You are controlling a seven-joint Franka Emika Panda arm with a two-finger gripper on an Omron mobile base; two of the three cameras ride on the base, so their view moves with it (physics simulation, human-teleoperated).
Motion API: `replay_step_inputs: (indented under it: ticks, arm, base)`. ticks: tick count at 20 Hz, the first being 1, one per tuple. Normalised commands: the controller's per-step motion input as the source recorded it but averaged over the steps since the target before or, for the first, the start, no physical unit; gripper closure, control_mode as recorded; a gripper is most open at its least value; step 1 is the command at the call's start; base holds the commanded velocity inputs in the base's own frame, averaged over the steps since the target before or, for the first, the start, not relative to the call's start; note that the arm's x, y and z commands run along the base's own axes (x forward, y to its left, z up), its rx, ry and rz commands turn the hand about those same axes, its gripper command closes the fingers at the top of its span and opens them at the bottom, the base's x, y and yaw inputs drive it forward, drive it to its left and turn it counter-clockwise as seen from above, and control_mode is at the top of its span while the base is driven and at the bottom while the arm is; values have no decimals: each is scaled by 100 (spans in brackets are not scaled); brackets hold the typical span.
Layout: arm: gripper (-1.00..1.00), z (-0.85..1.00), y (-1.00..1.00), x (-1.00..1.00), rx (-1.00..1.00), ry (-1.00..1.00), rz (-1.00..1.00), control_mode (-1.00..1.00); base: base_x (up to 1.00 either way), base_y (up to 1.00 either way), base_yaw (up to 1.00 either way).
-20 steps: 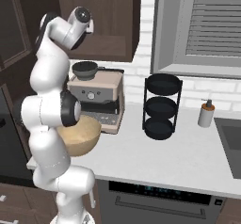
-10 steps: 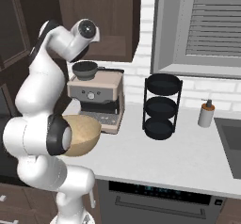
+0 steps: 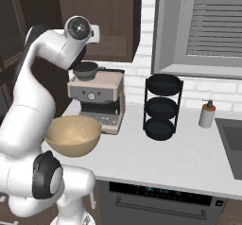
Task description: Open the cabinet, pick up the bread from the cabinet and place it in the basket. Then move the basket to the dining counter.
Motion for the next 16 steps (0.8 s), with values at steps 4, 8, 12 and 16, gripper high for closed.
replay_step_inputs:
  ticks: [4,8,12,16]
  arm:
    - [100,22,-14,-100,2,18,-13,-100]
    - [100,-19,-16,-100,2,14,-13,-100]
    - [100,-70,-23,-100,0,13,-10,-100]
    - [100,-89,-22,-100,0,20,-3,-100]
  base:
    - [0,0,0]
    - [0,0,0]
    - [0,0,0]
    - [0,0,0]
